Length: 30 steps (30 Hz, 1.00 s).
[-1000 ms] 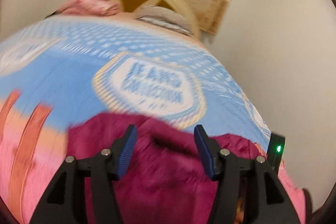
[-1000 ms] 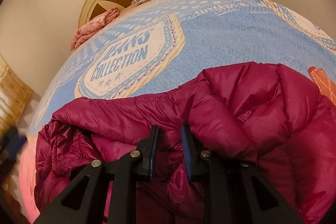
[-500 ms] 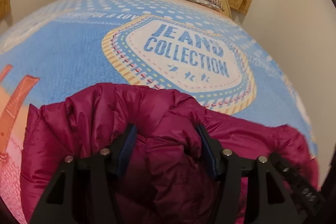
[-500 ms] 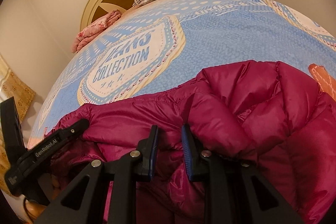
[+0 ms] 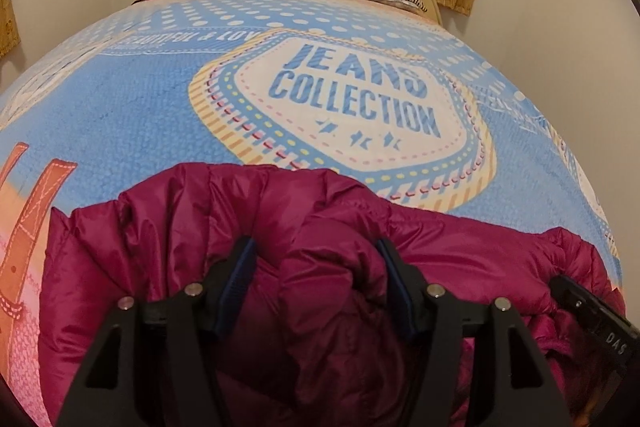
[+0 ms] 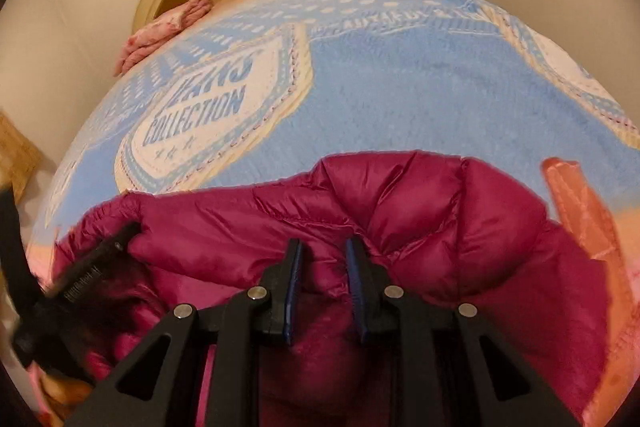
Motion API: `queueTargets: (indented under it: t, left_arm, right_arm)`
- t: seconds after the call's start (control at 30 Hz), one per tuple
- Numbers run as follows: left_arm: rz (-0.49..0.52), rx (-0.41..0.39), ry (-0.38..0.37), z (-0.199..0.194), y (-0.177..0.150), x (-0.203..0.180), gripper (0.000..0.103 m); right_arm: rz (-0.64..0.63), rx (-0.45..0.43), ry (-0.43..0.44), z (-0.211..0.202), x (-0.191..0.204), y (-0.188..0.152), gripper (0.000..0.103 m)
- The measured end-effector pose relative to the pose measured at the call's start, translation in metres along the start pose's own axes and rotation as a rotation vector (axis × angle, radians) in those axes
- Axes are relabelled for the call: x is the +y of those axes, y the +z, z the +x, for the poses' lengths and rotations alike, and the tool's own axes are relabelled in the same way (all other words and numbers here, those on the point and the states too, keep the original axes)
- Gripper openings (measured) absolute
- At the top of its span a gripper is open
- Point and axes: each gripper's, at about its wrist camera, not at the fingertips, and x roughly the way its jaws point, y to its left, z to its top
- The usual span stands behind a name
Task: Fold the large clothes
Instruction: 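Open both grippers and release the magenta jacket onto the bed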
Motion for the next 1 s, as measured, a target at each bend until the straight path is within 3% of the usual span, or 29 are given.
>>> queueTargets:
  t: [0.13, 0.3, 0.43, 0.47, 0.53, 0.6, 0.73, 0.9, 1.0]
  left_arm:
    - [0.020, 0.003, 0.026, 0.001, 0.000, -0.003, 0.065]
    - [0.027, 0.011, 0.031, 0.002, 0.001, -0.005, 0.065]
    - [-0.003, 0.064, -0.052, -0.012, 0.007, 0.006, 0.066]
    - [-0.016, 0.060, -0.095, -0.026, 0.008, 0.011, 0.066]
    - [-0.024, -0.009, -0.158, -0.066, 0.007, 0.026, 0.066]
    - [0.010, -0.053, -0.159, -0.102, 0.001, 0.039, 0.072]
    - [0.115, -0.162, -0.126, -0.184, -0.044, 0.079, 0.079]
    - [0.133, -0.163, -0.186, -0.236, -0.115, 0.136, 0.082]
    - [0.114, -0.145, -0.216, -0.254, -0.159, 0.167, 0.082]
  right_arm:
    - [-0.060, -0.042, -0.069, 0.005, 0.011, -0.005, 0.023]
    - [-0.077, -0.046, -0.086, 0.008, 0.015, -0.001, 0.023]
    - [-0.084, 0.000, -0.097, 0.003, 0.015, 0.004, 0.024]
    - [-0.078, 0.008, -0.107, -0.008, 0.016, 0.007, 0.024]
    - [-0.032, -0.082, -0.083, -0.046, 0.013, 0.005, 0.024]
    - [0.000, -0.157, -0.017, -0.089, 0.007, -0.002, 0.024]
    - [-0.037, -0.188, 0.037, -0.172, -0.007, -0.048, 0.038]
    - [-0.069, -0.211, 0.003, -0.255, -0.033, -0.126, 0.050]
    - [-0.086, -0.193, -0.020, -0.294, -0.046, -0.175, 0.052]
